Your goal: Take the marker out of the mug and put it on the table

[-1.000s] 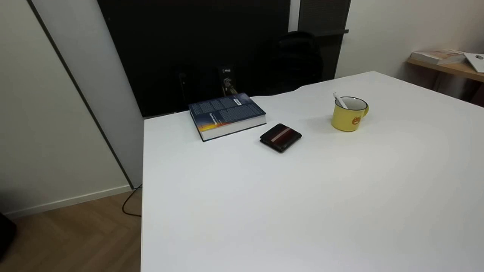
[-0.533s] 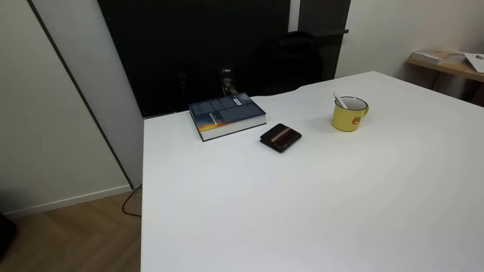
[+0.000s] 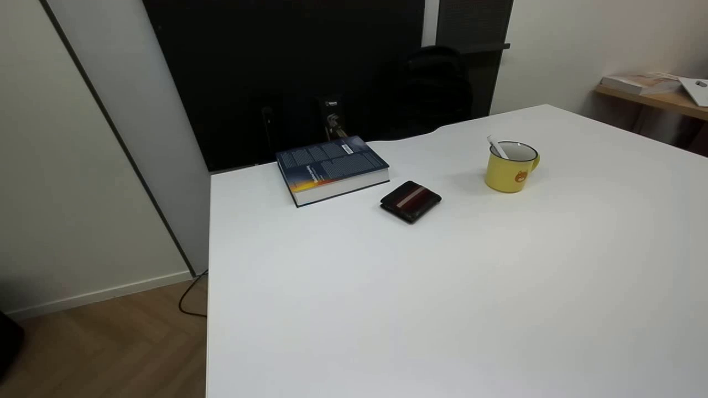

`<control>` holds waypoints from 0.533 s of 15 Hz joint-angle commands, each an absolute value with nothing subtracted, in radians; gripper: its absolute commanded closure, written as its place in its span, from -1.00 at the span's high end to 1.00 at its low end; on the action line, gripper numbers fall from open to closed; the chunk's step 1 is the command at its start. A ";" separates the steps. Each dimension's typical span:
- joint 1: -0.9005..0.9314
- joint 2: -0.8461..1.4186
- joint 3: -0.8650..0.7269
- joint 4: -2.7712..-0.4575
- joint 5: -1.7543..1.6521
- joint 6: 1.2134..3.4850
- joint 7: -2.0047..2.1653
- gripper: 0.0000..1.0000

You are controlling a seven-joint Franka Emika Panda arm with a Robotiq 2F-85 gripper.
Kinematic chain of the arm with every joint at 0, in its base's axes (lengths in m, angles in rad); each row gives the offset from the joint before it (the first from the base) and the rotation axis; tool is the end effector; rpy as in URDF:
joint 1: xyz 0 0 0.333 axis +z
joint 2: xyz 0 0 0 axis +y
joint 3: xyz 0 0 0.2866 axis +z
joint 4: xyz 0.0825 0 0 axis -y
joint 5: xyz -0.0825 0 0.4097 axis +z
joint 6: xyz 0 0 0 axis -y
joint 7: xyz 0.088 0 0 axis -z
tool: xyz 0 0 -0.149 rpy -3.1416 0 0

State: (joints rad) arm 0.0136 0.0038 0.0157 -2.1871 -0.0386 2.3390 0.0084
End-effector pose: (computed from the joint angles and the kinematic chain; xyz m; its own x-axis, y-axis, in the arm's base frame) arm 0.5738 0.0150 0.3140 0.9879 0.0474 0.1474 0.0434 -0.9986 0.0301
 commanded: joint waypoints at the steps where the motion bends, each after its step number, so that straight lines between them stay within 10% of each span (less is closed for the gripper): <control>1: 0.010 -0.004 0.012 -2.237 -0.023 2.460 -0.004 1.00; 8: 0.011 0.052 0.015 -2.292 -0.014 2.728 -0.029 1.00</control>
State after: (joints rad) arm 0.0143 0.0113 0.0195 -2.2556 -0.0418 2.6143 -0.0018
